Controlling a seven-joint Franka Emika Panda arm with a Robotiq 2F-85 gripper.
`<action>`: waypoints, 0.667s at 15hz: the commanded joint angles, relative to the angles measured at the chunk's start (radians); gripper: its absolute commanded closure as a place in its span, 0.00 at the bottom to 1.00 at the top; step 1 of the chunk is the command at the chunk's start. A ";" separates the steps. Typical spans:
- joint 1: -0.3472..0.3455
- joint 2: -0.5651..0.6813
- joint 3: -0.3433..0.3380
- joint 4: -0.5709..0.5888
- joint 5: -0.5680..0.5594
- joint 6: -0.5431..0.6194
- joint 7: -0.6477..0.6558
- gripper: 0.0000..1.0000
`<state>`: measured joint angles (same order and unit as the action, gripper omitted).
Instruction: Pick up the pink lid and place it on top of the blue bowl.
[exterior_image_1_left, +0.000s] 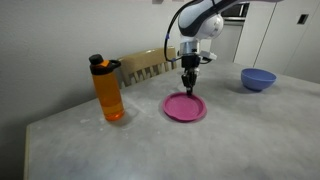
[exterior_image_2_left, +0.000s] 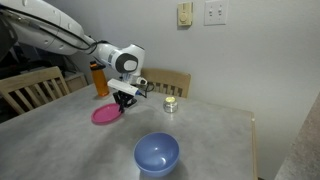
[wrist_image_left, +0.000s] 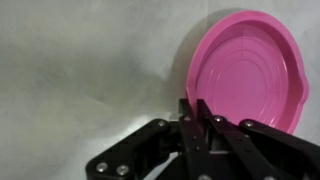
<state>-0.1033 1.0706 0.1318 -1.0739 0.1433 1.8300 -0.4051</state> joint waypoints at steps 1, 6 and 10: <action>-0.001 -0.091 -0.019 -0.050 -0.039 -0.065 -0.011 0.98; -0.053 -0.210 -0.057 -0.105 -0.118 -0.196 -0.121 0.98; -0.098 -0.284 -0.124 -0.145 -0.257 -0.221 -0.285 0.98</action>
<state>-0.1686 0.8697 0.0447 -1.1285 -0.0303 1.6122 -0.5765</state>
